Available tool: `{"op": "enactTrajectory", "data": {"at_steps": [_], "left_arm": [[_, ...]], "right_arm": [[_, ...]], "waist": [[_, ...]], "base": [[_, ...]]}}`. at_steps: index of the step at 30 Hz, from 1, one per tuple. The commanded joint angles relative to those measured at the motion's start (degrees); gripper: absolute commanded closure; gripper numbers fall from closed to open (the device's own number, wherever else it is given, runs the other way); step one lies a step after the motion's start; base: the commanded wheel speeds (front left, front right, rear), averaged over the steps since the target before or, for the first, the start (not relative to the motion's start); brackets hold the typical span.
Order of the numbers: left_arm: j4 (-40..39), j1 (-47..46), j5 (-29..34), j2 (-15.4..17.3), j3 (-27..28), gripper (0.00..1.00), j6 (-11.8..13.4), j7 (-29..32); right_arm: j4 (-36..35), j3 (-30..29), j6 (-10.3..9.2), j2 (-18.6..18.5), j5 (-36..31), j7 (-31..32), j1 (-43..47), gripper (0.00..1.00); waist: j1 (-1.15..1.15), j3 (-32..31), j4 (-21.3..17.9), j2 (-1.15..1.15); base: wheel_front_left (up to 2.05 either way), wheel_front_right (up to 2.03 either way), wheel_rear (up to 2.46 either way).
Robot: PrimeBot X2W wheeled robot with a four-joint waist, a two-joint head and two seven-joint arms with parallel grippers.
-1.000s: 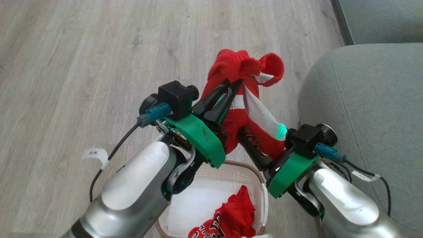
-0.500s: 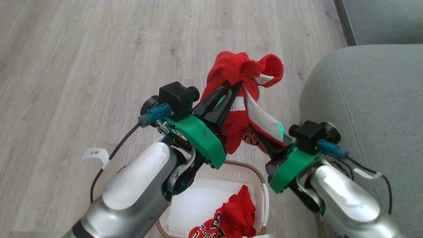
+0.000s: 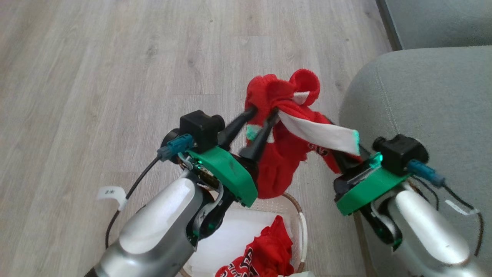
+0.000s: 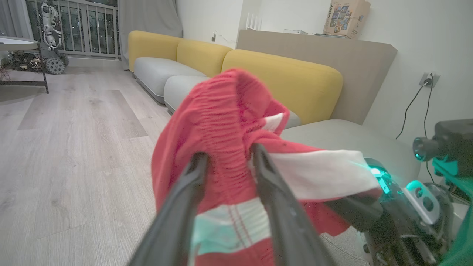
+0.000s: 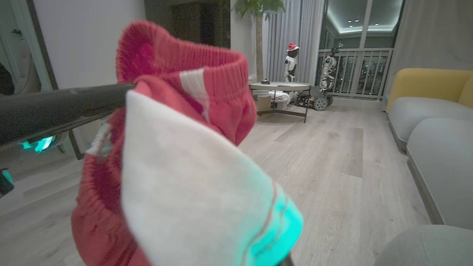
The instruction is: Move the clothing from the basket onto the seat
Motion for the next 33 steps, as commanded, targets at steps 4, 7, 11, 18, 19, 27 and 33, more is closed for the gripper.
{"op": "enactTrajectory", "data": {"at_steps": [4,7,11,18,19,27,33], "left_arm": [[-1.4,-1.7,-0.4,0.7,1.8,0.00,0.5,-1.1],[-1.1,-1.2,-0.5,0.7,1.4,0.00,0.4,-1.2],[-0.6,-0.5,-0.6,0.5,0.9,0.00,0.3,-1.7],[0.7,0.2,-0.4,-0.1,0.3,0.00,0.5,-3.1],[0.9,0.3,-0.4,-0.2,0.1,0.00,0.4,-3.1],[2.6,-0.4,0.0,-0.8,-0.7,0.00,-0.2,-3.9],[3.7,-1.0,0.3,-0.9,-1.3,0.00,-0.7,-4.1]], "right_arm": [[-4.2,-2.8,-0.01,-1.0,-1.0,-0.3,0.1,1.00],[-6.0,-5.0,-0.01,-1.8,-1.3,-0.3,0.8,1.00],[-8.7,-8.2,-0.01,-3.2,-1.9,-0.3,1.2,1.00],[-13.4,-14.9,-0.01,-6.9,-3.0,-0.3,2.2,1.00],[-13.8,-15.9,-0.01,-7.3,-3.0,-0.3,2.3,1.00],[-17.3,-23.4,-0.01,-9.6,-3.5,-0.3,2.6,1.00],[-19.1,-26.6,-0.01,-10.4,-4.1,-0.3,2.8,1.00]], "waist": [[0.00,0.1,-1.1,0.00],[0.00,0.1,-2.2,0.00],[0.00,0.1,-4.3,0.00],[0.00,0.6,-9.8,0.00],[0.00,0.7,-10.5,0.00],[0.00,1.6,-16.4,0.00],[0.00,2.1,-20.0,0.00]], "base": [[0.00,0.00,0.00],[0.00,0.00,0.00],[0.00,0.00,0.00],[0.00,0.00,0.00],[0.00,0.00,0.00],[0.00,0.00,0.00],[0.00,0.00,0.00]]}}
